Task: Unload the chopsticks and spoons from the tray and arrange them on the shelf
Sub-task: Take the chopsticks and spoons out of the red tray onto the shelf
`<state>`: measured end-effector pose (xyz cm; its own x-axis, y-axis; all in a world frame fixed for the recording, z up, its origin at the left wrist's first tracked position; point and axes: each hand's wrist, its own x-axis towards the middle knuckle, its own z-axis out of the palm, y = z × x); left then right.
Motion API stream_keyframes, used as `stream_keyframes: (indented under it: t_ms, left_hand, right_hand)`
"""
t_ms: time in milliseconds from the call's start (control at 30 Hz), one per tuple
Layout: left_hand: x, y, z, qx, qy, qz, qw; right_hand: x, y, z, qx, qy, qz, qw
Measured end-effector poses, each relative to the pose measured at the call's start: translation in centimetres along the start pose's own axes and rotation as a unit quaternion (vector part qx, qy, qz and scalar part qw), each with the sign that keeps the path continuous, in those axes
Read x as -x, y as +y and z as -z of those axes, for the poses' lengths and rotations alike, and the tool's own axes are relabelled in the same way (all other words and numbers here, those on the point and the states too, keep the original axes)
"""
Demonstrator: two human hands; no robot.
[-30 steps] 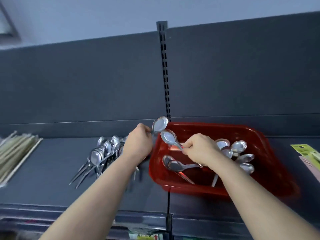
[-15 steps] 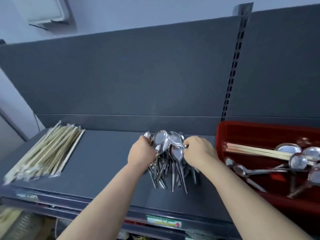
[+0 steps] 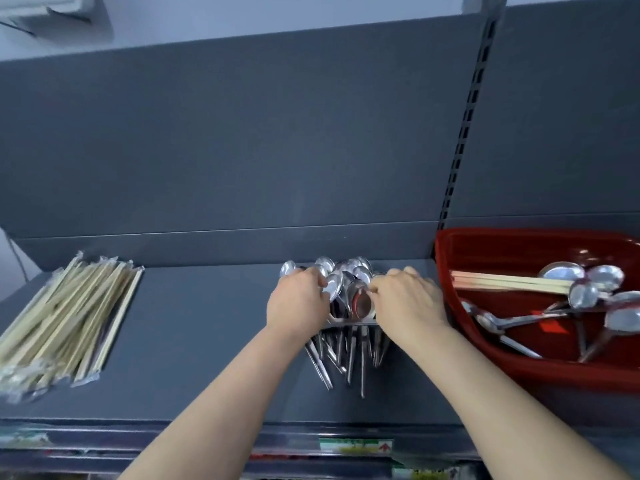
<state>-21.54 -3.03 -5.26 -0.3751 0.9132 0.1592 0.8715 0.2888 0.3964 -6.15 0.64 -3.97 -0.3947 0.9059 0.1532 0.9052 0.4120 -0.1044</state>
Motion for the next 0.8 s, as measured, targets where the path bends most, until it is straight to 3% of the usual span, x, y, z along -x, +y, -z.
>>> stream_keyframes:
  t_ms: [333, 500, 800]
  left_hand:
    - [0.2, 11.1, -1.5, 0.075, -0.019, -0.124, 0.989]
    - [0.6, 18.1, -4.1, 0.067, -0.063, -0.189, 0.978]
    - [1.6, 26.3, -9.3, -0.019, -0.161, -0.195, 0.967]
  right_hand:
    - [2.8, 9.6, 2.5, 0.019, 0.067, -0.074, 0.995]
    - [5.1, 17.5, 3.9, 0.029, 0.05, -0.153, 0.986]
    - [7.4, 29.1, 5.3, 0.043, 0.016, -0.226, 0.973]
